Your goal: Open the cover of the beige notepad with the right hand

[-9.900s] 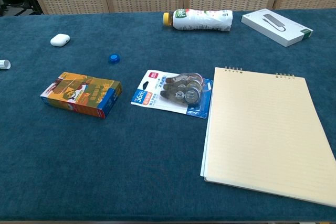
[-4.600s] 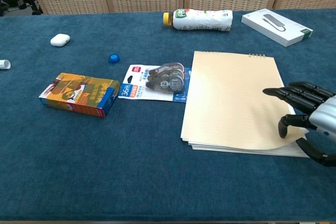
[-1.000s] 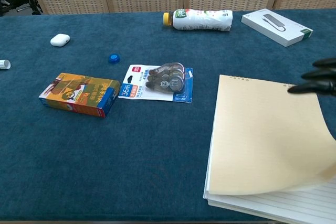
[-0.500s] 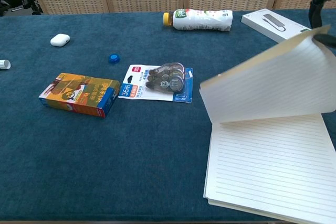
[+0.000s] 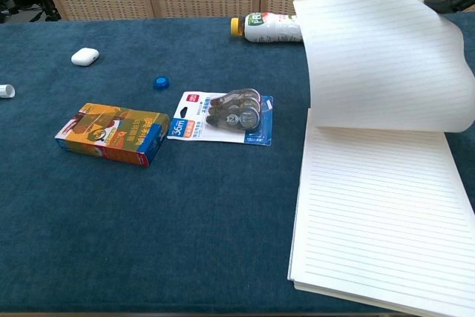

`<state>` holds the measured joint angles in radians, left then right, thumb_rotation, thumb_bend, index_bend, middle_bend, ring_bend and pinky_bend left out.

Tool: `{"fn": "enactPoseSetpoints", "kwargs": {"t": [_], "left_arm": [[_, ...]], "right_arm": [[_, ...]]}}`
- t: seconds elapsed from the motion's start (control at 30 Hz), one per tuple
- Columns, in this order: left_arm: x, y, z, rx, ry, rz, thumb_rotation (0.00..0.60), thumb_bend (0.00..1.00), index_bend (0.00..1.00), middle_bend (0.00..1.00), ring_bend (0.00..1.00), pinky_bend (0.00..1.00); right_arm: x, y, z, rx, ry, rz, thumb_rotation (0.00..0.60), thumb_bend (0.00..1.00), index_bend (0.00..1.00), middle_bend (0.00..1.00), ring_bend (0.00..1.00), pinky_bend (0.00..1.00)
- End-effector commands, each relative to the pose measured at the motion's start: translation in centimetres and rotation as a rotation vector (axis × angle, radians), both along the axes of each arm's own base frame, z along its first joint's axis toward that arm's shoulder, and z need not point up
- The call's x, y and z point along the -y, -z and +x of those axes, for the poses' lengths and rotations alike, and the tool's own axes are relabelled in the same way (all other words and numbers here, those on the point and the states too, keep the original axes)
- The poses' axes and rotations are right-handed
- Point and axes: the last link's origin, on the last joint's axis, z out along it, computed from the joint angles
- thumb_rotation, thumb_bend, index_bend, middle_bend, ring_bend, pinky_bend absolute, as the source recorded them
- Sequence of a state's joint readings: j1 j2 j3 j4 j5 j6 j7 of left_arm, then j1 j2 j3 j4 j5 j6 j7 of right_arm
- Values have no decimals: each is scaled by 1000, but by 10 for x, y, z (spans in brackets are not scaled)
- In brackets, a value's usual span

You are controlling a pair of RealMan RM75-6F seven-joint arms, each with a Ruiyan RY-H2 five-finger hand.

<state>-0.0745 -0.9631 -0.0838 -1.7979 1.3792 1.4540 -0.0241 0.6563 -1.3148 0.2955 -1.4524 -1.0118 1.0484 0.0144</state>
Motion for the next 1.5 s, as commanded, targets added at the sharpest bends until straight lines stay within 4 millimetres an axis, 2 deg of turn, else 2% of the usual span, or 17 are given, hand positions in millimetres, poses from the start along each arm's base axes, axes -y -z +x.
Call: {"fn": "enactPoseSetpoints", "kwargs": {"t": [0.03,0.23,0.37,0.43,0.47,0.5,0.57,0.6,0.7,0.8,0.93,1.17,1.3,1.37,1.5], "left_arm": [[-4,1,-2,-1,-16,-2,600,0,0,0,0,0],[-8,0,-4,-24,-36,24,600,0,0,0,0,0],[-12,2,-4,-30,-47,28,600,0,0,0,0,0],[-14,3,-4,-30,-52,27,600,0,0,0,0,0],[-15,3,-4,-32,-59,25,600,0,0,0,0,0],[-15,3,-5,-34,-64,25,600,0,0,0,0,0],[-16,4,-5,-44,-72,32,600,0,0,0,0,0],[-16,4,-5,-47,-72,35,600,0,0,0,0,0],[-15,5,-3,-48,-66,36,600,0,0,0,0,0],[-13,5,-2,-45,-59,34,600,0,0,0,0,0],[-10,1,-1,-32,-43,37,600,0,0,0,0,0],[-4,3,0,-25,-16,20,600,0,0,0,0,0],[0,1,0,-19,1,31,600,0,0,0,0,0],[3,-1,2,-8,17,35,600,0,0,0,0,0],[9,-2,3,-4,45,35,600,0,0,0,0,0]], "right_arm": [[38,8,1,34,114,-49,600,852,724,80,0,0],[69,7,-5,56,222,-126,600,859,724,80,0,0],[95,0,-11,-6,279,-214,600,878,724,79,0,0],[100,0,-12,1,290,-231,600,838,665,58,0,0],[104,0,-12,-1,290,-233,600,721,532,34,0,0],[106,1,-13,-6,291,-229,600,553,343,11,0,0],[111,0,-15,-41,293,-226,600,271,77,0,0,0],[112,-1,-15,-51,290,-231,600,169,15,0,0,0],[113,-3,-16,-82,267,-238,600,49,0,0,0,0],[108,-5,-16,-95,224,-237,600,5,0,0,0,0],[80,-10,-16,-118,76,-220,600,0,0,0,0,0],[16,-19,-19,-180,-119,-199,600,0,0,0,0,0],[-29,-21,-23,-208,-197,-210,600,0,0,0,0,0],[-58,-20,-29,-231,-235,-209,600,0,0,0,0,0],[-109,-19,-39,-195,-224,-189,600,0,0,0,0,0]]}}
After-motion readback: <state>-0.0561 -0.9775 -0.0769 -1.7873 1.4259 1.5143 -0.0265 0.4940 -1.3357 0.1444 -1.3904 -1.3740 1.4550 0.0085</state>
